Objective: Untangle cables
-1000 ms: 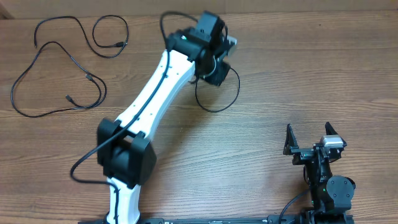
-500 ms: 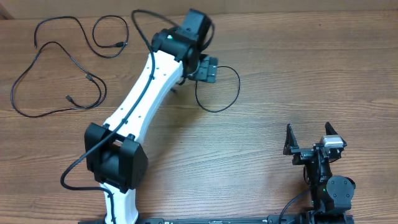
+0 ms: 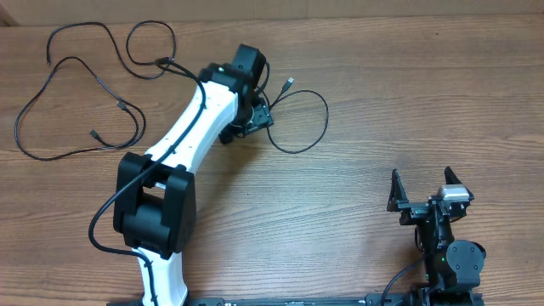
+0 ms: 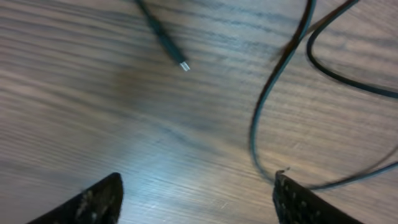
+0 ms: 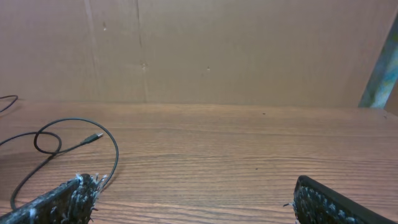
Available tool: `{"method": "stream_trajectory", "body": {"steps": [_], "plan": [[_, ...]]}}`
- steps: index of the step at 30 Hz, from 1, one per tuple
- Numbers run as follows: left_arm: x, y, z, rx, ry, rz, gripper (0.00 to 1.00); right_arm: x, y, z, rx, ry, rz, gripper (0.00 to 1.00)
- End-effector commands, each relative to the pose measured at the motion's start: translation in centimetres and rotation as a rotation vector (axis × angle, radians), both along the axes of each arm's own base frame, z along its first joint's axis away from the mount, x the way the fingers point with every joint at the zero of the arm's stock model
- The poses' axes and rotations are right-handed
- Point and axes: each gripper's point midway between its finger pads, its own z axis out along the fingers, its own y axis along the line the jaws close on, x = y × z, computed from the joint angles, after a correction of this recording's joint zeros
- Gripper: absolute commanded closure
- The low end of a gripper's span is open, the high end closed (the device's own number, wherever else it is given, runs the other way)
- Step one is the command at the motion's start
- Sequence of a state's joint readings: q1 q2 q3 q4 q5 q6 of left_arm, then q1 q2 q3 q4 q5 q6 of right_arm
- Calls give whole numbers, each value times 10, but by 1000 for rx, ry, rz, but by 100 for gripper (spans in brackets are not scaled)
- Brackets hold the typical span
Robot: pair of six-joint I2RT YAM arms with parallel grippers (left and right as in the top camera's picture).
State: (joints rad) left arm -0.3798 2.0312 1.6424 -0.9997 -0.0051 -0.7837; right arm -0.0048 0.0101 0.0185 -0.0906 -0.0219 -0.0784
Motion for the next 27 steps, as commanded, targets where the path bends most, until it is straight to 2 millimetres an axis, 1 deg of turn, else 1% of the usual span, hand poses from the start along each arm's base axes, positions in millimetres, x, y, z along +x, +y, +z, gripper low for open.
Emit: {"method": "stream_trajectory", "body": {"steps": [1,5,8,12,15,18,20,23,27], "plan": [[-6,-17,-17,-20,0,61,26,0,1,-2,3,-3,3,0],[-9,-29,-25,-31,-17,83,29,0,1,-2,3,-3,3,0],[-8,-31,-27,3,-47,113,34,0,1,-2,3,-3,3,0],[-9,-35,-30,39,-66,108,35,0,1,-2,3,-3,3,0],[-10,-38,-37,46,-57,101,34,0,1,-2,3,-3,3,0],[-10,-38,-52,58,-38,100,34,0,1,-2,3,-3,3,0],[-10,-37,-57,66,-29,100,34,0,1,-2,3,-3,3,0],[-7,-37,-59,69,-41,103,34,0,1,-2,3,-3,3,0],[-2,-31,-60,105,-65,111,35,0,1,-2,3,-3,3,0]]}}
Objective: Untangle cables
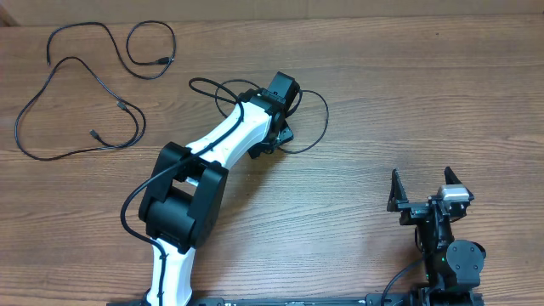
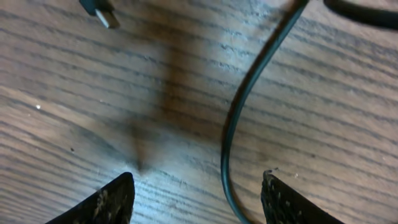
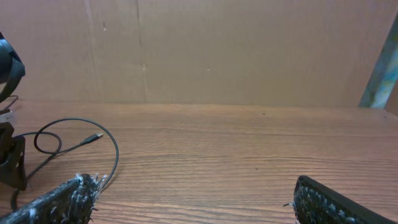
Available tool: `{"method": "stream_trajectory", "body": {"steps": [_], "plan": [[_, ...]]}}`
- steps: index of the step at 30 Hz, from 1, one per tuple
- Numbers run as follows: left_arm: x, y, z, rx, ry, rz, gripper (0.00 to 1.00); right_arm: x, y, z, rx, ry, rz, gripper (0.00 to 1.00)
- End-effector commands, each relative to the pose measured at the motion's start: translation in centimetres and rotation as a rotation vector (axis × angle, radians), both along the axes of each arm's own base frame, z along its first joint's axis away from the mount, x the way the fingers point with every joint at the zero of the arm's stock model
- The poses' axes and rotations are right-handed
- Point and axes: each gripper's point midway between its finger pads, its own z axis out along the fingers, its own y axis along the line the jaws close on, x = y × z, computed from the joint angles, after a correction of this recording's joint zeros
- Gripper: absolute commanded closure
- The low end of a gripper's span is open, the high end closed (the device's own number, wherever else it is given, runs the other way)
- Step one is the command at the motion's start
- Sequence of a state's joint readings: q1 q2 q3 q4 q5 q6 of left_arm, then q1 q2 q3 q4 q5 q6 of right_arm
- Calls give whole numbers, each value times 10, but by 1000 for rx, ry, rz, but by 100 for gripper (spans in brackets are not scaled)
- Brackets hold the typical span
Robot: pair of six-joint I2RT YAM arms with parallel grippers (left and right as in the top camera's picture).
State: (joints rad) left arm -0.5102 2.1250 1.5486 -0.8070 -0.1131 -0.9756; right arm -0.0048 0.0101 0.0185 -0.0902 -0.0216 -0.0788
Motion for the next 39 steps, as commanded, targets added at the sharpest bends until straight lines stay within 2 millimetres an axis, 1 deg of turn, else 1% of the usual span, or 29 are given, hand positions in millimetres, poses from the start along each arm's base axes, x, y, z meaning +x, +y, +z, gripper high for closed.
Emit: {"method": "stream_trajectory", "body": {"steps": [1,3,10,13,14,15,19,22,25,28,29,30,31,34,36,37,39], "plan": [[3,11,-4,59,-23,35,36,0,1,-2,3,-3,3,0],[4,16,-10,88,-22,38,36,0,1,-2,3,-3,3,0],[-2,19,-32,118,26,24,36,0,1,-2,3,-3,3,0],[-6,21,-42,135,52,2,45,0,1,-2,3,-3,3,0],[-10,24,-47,147,74,1,50,0,1,-2,3,-3,3,0],[-13,25,-51,154,92,0,53,0,1,-2,3,-3,3,0],[-30,27,-61,153,173,-6,58,0,1,-2,3,-3,3,0],[-39,31,-62,172,212,-7,70,0,1,-2,3,-3,3,0],[-47,38,-61,190,252,-4,70,0,1,-2,3,-3,3,0],[-43,48,-62,217,243,14,69,0,1,-2,3,-3,3,0],[-41,51,-64,213,240,22,71,0,1,-2,3,-3,3,0],[-39,51,-66,196,244,31,76,0,1,-2,3,-3,3,0],[-39,51,-69,181,254,30,81,0,1,-2,3,-3,3,0],[-40,46,-79,105,292,0,87,0,1,-2,3,-3,3,0],[-40,41,-85,63,311,-37,94,0,1,-2,3,-3,3,0],[-40,41,-87,59,314,-51,96,0,1,-2,3,-3,3,0],[-41,42,-90,61,324,-65,96,0,1,-2,3,-3,3,0]]}}
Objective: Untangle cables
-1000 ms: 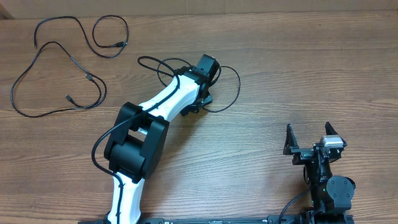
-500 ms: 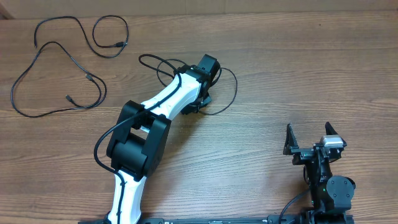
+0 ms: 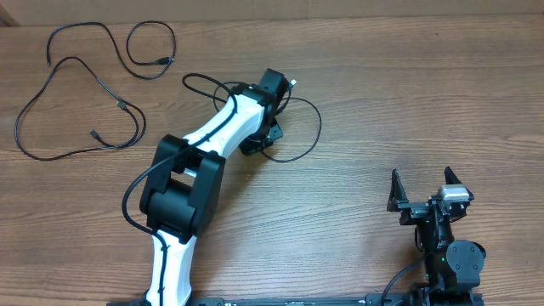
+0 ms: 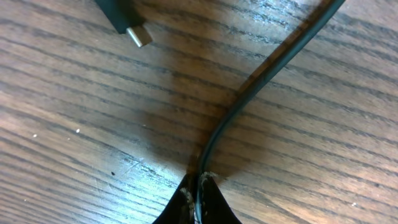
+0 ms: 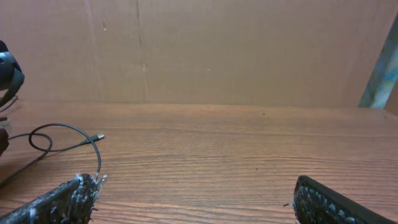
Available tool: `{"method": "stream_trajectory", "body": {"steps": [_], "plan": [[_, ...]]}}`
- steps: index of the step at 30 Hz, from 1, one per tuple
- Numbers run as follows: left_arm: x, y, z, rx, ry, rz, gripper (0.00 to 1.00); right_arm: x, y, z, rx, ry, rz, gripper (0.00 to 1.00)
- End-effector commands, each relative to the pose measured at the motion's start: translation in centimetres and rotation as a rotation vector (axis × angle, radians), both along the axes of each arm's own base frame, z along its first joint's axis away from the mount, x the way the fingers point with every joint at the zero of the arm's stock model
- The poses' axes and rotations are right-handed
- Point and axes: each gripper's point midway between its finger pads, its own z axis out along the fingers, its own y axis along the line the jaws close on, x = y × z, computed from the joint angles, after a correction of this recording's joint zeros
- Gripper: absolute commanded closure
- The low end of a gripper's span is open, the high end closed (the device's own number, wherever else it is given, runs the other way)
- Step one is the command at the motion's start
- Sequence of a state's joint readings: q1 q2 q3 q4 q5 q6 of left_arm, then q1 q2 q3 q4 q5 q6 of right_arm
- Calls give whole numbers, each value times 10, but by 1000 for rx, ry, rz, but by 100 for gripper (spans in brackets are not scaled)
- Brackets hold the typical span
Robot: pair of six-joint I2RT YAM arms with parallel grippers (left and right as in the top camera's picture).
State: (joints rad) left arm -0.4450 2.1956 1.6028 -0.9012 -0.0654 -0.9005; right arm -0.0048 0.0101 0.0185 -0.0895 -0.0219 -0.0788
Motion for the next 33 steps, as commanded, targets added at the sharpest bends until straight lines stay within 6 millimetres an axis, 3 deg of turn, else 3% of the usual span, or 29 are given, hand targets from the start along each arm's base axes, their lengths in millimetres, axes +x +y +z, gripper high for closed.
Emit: {"method": "stream_trajectory", "body": {"steps": [1,7,10,14,20,26,33], "plan": [[-39,18,-72,39,204,-51,96,0,1,-2,3,-2,3,0],[-39,15,-70,23,212,-120,96,0,1,-2,3,-2,3,0],[-38,21,-57,26,240,-117,96,0,1,-2,3,-2,3,0],[-25,30,-20,47,215,-99,96,0,1,-2,3,-2,3,0],[-5,22,52,-3,49,-112,95,0,1,-2,3,-2,3,0],[-2,14,122,-58,-117,-148,95,0,1,-2,3,-2,3,0],[-11,14,161,-89,-187,-184,95,0,1,-2,3,-2,3,0]]}}
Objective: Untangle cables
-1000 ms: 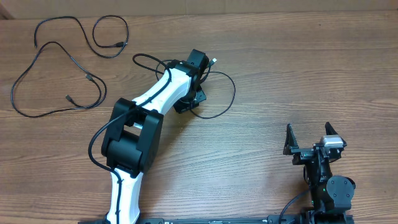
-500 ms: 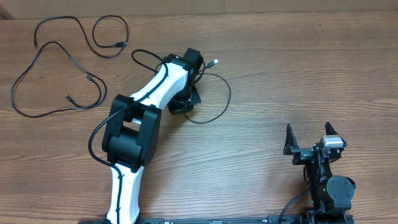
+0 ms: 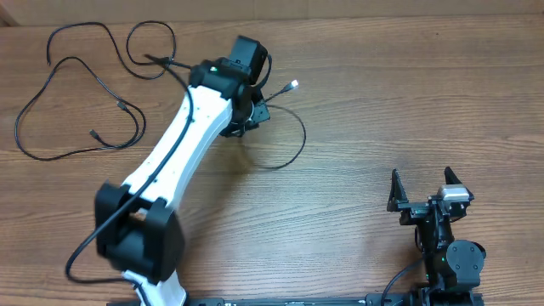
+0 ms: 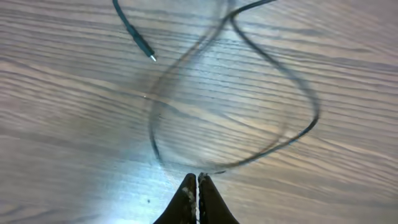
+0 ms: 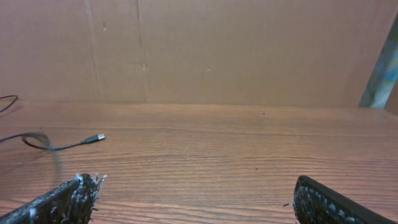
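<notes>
A thin black cable (image 3: 303, 136) lies in a loop right of the left arm, its silver plug (image 3: 293, 84) pointing up and right. My left gripper (image 3: 246, 123) sits under its wrist at the loop's left side. In the left wrist view the gripper (image 4: 197, 177) is shut on the cable (image 4: 298, 134), raised above the table. The loop is blurred and crosses itself near the top, with the plug (image 4: 151, 56) to the left. My right gripper (image 3: 425, 194) stands open at the lower right, nothing between its fingers (image 5: 68, 194).
Two more black cables lie at the far left: a long winding one (image 3: 120, 104) and a smaller loop ending in a plug (image 3: 161, 60). A cardboard wall stands behind the table (image 5: 249, 56). The held cable's plug (image 5: 96, 137) shows in the right wrist view.
My left gripper, still shut on the cable, has moved back and left and now stands higher over the table. The loop has come along leftwards and looks wider. The right arm is unchanged.
My left gripper was open above the table beside the cable loop. Then it was further right and low, open around a strand. Then it was shut on that strand at the table. Now it holds the cable up, further left and back.
</notes>
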Available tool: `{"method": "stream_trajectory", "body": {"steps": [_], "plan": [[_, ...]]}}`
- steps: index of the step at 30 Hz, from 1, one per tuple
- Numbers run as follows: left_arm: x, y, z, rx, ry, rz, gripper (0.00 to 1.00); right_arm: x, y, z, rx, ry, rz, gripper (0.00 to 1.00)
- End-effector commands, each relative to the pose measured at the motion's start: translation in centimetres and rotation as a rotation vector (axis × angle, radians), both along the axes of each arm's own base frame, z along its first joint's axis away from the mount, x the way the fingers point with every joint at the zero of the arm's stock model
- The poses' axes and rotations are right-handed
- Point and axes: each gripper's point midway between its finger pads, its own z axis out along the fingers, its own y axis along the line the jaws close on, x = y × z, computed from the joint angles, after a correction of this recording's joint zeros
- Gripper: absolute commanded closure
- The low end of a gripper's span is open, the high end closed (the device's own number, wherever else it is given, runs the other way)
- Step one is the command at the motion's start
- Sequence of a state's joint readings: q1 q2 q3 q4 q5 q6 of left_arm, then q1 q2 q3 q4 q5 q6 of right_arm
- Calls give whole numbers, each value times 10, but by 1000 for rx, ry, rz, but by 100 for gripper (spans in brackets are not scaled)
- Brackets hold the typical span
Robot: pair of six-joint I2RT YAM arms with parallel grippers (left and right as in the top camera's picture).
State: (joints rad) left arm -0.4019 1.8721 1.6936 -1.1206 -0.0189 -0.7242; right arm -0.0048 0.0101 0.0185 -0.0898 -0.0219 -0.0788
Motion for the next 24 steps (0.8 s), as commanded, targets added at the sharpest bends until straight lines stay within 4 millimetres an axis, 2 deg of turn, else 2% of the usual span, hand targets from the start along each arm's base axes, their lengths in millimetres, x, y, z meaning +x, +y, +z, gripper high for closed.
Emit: {"method": "stream_trajectory", "body": {"steps": [1,7,9,10,13,15,18,19,20,22,23,24], "plan": [[-3,-1,17,3,-37,-53,95,0,1,-2,3,-3,3,0],[-6,6,51,-2,-130,-43,96,0,1,-2,3,-3,3,0],[-6,8,53,4,-134,-43,95,0,1,-2,3,-2,3,0],[-7,9,50,11,-124,-55,90,0,1,-2,3,-2,3,0],[-18,12,34,47,-55,-85,65,0,1,-2,3,-3,3,0],[-22,14,18,68,-13,-92,44,0,1,-2,3,-3,3,0],[-20,18,-8,86,34,-82,11,0,1,-2,3,-2,3,0],[-18,21,-17,89,47,-70,4,0,1,-2,3,-3,3,0],[-16,24,-27,92,63,-55,0,0,1,-2,3,-2,3,0],[-15,32,-44,97,105,-13,0,0,1,-2,3,-3,3,0],[-16,35,-53,95,136,14,4,0,1,-2,3,-2,3,0],[-17,36,-60,89,161,21,14,0,1,-2,3,-2,3,0]]}}
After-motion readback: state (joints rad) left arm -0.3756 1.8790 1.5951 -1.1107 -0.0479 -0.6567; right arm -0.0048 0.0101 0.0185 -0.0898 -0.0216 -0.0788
